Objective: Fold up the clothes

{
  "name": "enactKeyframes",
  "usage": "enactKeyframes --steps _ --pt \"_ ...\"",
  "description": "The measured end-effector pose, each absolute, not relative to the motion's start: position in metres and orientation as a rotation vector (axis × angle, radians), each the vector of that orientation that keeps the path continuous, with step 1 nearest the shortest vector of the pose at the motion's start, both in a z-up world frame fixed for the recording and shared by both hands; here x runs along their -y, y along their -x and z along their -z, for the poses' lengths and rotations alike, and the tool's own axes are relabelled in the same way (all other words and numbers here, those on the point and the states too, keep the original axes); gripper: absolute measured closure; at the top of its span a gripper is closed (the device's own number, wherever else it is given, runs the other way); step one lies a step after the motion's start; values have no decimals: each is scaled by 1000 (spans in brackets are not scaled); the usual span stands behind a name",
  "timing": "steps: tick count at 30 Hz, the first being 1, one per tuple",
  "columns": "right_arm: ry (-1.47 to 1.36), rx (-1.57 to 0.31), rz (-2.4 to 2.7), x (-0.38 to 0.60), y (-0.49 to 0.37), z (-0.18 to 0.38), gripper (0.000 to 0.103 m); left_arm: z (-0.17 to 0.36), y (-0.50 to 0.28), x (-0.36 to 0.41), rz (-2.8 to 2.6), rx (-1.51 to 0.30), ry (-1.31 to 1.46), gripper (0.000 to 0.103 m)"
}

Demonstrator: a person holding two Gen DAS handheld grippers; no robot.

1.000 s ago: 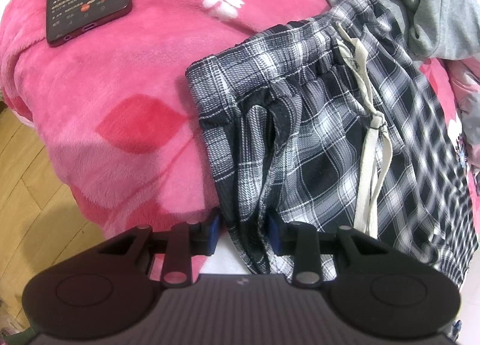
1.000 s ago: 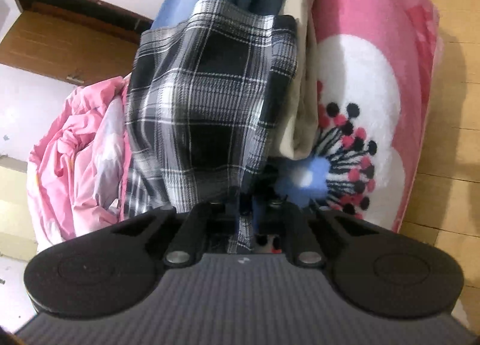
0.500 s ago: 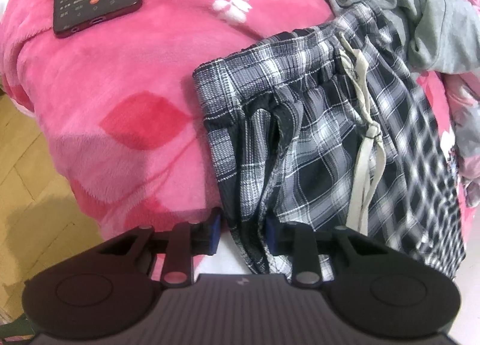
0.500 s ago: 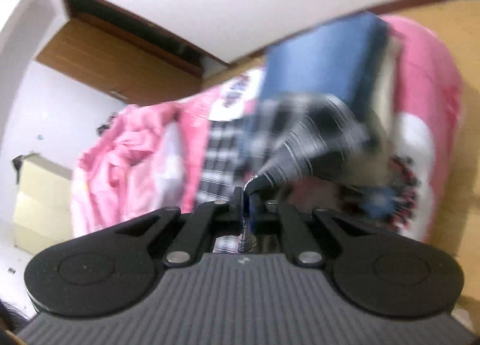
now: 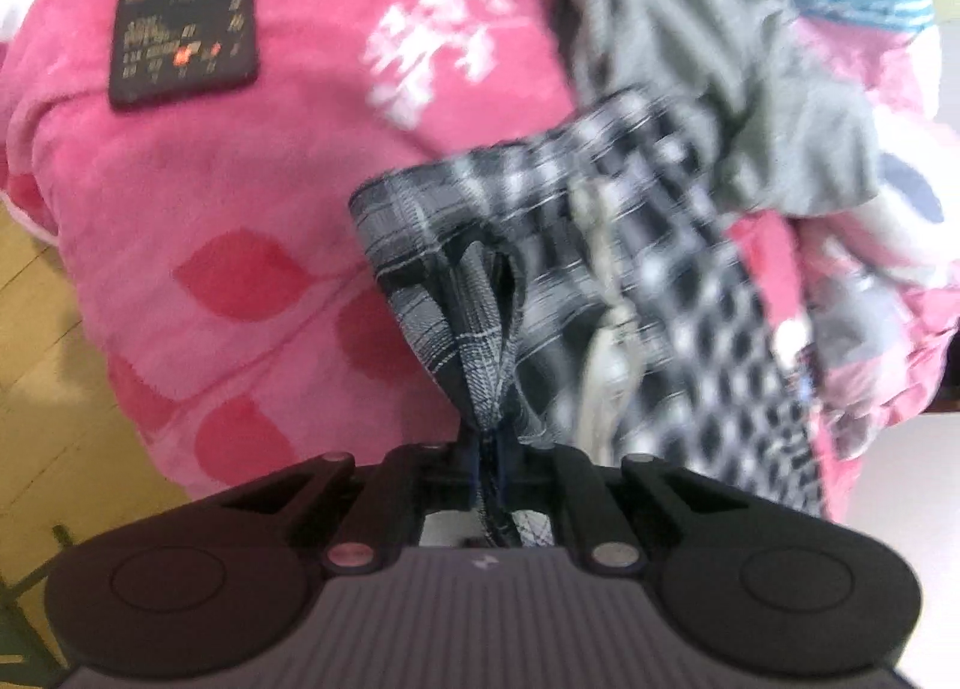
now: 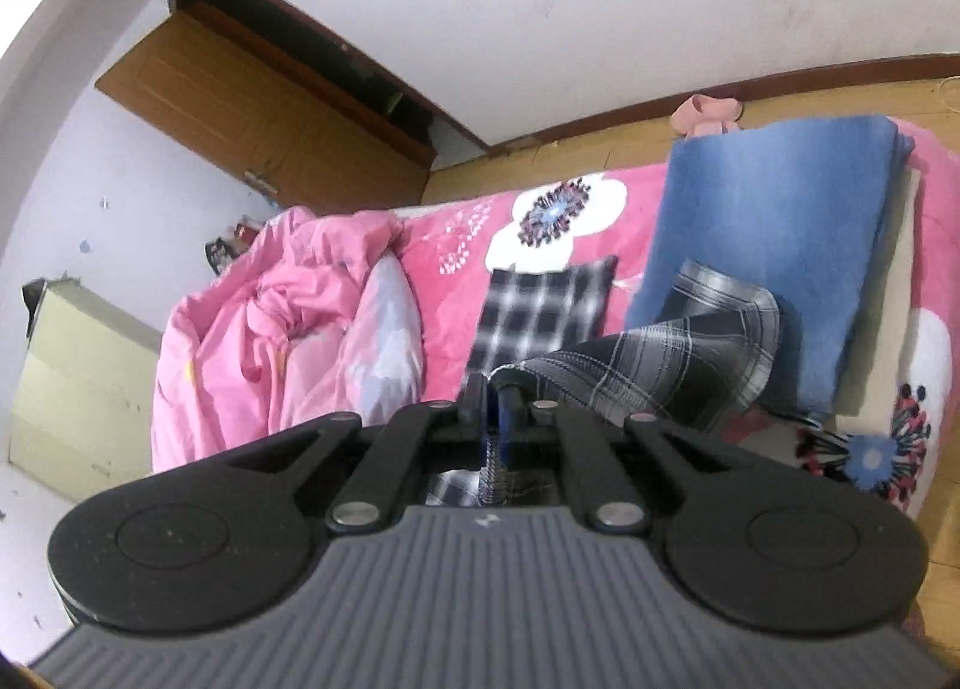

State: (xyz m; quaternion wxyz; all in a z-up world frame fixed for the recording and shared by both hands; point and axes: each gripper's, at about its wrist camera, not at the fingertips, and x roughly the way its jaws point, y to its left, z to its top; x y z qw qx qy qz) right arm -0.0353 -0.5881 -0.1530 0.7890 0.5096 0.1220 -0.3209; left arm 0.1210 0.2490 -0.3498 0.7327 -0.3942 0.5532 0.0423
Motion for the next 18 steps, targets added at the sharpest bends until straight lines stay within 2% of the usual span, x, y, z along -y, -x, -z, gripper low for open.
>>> enactKeyframes --steps 1,3,11,18 --pt "-1090 -259 698 589 31 150 101 342 -123 -249 -92 -1196 876 98" --pt "-1076 -251 708 592 21 143 101 341 -175 -247 -89 -1151 903 98" --pt "-1014 -270 675 625 -70 133 101 297 -206 -203 -120 -1021 981 98" --pt "-939 -391 624 668 -204 170 101 324 -308 -149 -172 -949 919 98"
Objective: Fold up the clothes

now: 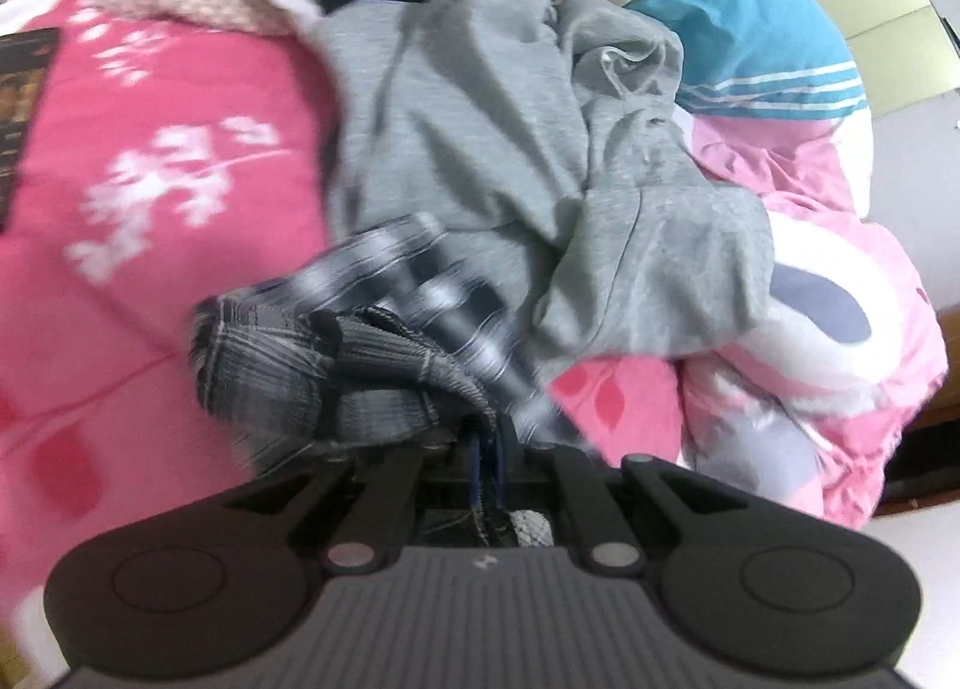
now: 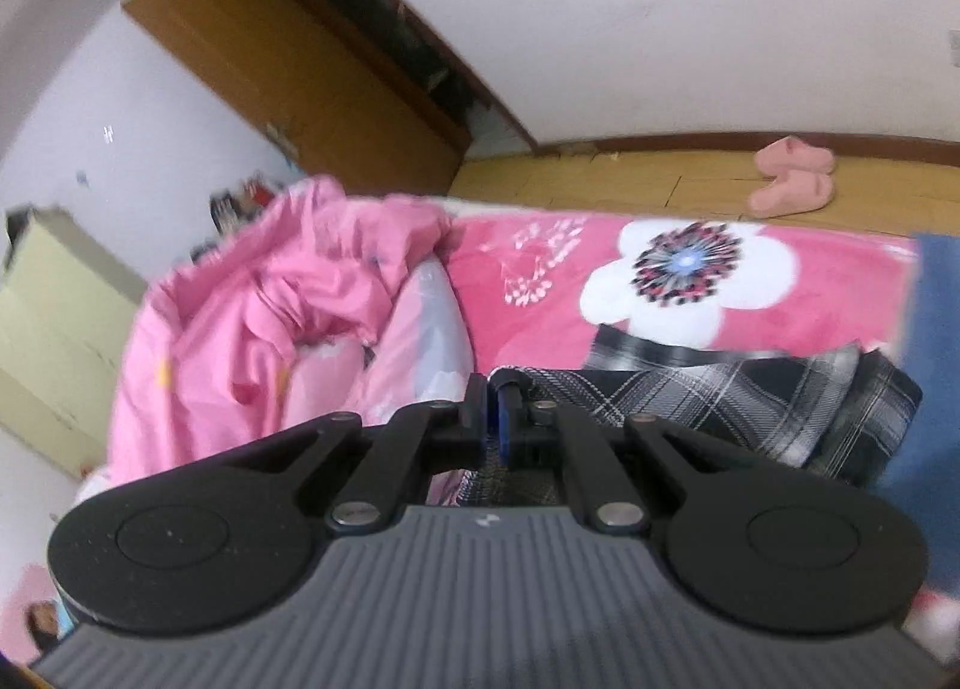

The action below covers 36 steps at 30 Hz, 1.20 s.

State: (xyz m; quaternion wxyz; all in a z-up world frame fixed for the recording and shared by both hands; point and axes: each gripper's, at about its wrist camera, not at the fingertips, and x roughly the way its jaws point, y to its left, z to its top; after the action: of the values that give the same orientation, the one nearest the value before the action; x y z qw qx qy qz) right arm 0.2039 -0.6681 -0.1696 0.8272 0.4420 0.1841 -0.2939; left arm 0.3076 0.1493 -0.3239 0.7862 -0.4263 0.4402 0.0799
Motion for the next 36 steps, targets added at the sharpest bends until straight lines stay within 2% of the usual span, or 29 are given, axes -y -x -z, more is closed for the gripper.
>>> enactKeyframes --steps 4,6,10,12,15,20,24,28,29,32,36 --pt "-898 -526 620 682 -285 234 101 358 -358 -126 -218 -920 850 96" --pt "-916 -595 606 686 -325 276 98 384 -382 -114 -200 -950 765 71" --pt "-914 -825 595 671 -382 346 97 401 -394 -102 -217 -948 724 56" --pt "-856 -862 570 657 -390 348 95 390 -383 -101 -199 -895 731 41" --pt "-705 -835 532 631 -383 321 83 365 -353 -103 -187 -835 737 30" --pt "-456 -765 388 568 -366 265 78 340 -301 -109 -159 -813 712 28" --pt "-284 -782 19 472 -385 250 72 338 -267 -123 -224 -839 657 28" --pt "-121 -869 -520 332 -412 266 65 343 -258 -133 -273 -881 494 30" --pt "-64 -878 -644 294 -414 273 58 344 -259 -133 -265 -884 444 30" --pt "121 -874 -961 183 -416 295 56 347 -260 -134 -240 -884 297 28" --pt "273 -852 -1124 76 -427 327 55 356 -260 -146 -216 -893 291 26"
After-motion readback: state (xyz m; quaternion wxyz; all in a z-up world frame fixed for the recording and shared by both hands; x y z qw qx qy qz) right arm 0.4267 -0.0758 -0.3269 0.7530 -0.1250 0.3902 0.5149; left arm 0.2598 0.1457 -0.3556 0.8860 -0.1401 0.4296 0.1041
